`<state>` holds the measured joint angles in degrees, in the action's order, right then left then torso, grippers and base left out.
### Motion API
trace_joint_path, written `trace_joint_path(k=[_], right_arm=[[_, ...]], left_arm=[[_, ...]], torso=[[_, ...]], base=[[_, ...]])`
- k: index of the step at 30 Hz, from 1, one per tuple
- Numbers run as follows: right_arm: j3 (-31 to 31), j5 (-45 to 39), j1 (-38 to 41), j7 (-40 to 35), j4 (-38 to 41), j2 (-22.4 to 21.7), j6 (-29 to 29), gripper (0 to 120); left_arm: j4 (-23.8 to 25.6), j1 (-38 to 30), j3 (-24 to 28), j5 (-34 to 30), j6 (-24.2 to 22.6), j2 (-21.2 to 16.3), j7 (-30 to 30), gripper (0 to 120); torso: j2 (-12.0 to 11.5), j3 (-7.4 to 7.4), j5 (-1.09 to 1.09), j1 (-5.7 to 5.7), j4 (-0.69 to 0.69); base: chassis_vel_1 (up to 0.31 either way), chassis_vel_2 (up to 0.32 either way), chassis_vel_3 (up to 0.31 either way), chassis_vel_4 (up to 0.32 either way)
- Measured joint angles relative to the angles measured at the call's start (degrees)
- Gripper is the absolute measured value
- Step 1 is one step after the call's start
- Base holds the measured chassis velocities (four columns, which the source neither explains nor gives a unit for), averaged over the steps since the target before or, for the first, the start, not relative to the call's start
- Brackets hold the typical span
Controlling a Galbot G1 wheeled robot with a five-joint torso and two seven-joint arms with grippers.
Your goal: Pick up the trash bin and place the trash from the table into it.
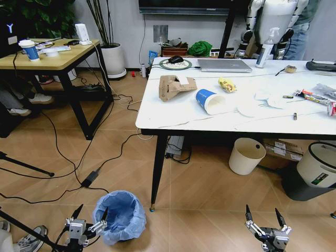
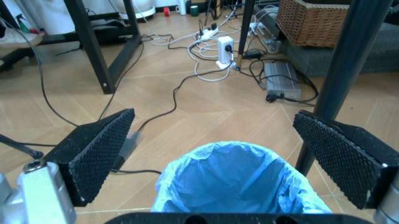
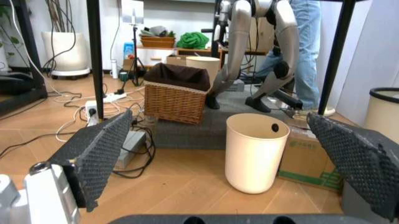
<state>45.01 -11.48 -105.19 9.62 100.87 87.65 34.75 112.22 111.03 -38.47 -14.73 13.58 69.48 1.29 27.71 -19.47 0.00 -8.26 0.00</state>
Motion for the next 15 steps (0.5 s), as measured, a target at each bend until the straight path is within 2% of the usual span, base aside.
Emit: trace_joint_path(k=[6, 15], right_arm=[[-0.14, 0.00, -0.07, 0.00, 0.19, 0.08, -0.02, 100], [-0.13, 0.02, -0.01, -0.02, 0.09, 0.08, 0.00, 100]], left_arm=[[0.08, 0.30, 0.00, 0.25, 0.03, -0.07, 0.02, 100], [0.01, 0.26, 0.05, 0.55, 0.04, -0.03, 0.02, 100]], torso=[[-1.84, 1.27, 0.01, 0.58, 0.00], [-3.67, 2.42, 0.00, 1.26, 0.00]], base=[[0.000, 0.000, 0.000, 0.000], [0.000, 0.000, 0.000, 0.000]])
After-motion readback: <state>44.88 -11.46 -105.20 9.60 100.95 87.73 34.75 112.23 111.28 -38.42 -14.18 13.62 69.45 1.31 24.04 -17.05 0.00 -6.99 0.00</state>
